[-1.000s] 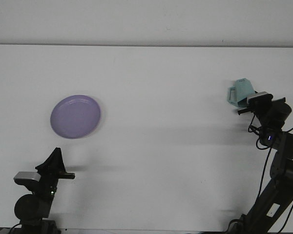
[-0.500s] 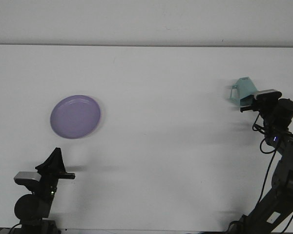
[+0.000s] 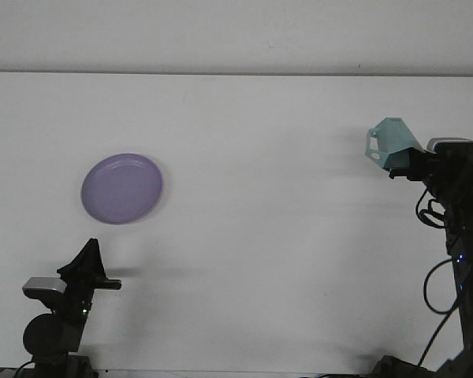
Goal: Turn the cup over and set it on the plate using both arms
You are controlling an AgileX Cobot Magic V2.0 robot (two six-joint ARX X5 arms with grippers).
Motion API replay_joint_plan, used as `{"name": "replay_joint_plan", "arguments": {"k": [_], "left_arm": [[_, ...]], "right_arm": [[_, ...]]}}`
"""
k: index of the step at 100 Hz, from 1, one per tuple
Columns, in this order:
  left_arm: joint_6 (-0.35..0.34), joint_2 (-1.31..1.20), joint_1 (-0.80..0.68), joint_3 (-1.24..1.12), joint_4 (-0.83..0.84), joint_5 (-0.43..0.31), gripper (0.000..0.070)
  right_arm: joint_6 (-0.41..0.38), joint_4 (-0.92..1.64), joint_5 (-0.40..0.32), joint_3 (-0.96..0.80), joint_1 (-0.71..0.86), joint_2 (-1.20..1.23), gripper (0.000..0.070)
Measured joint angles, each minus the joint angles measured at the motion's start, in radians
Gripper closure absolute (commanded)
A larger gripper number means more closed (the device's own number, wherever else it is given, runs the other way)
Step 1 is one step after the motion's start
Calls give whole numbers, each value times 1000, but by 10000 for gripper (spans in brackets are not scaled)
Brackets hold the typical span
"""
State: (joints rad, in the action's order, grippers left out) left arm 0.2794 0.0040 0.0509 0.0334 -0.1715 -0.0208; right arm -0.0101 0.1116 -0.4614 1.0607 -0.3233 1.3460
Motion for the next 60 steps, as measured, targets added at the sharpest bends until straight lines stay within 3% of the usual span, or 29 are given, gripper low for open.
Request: {"name": "replay_joint_plan", "arguments": {"k": [17, 42, 60], "left_arm": [[0, 0, 0, 0, 0, 0, 687], [0, 0, 0, 0, 0, 0, 687], [0, 0, 0, 0, 0, 0, 687]], "right_arm": [[-74, 295, -5, 1, 122, -145, 693], [-77, 592, -3, 1, 415, -227, 694], [-69, 719, 129, 1, 626, -220, 694]]}}
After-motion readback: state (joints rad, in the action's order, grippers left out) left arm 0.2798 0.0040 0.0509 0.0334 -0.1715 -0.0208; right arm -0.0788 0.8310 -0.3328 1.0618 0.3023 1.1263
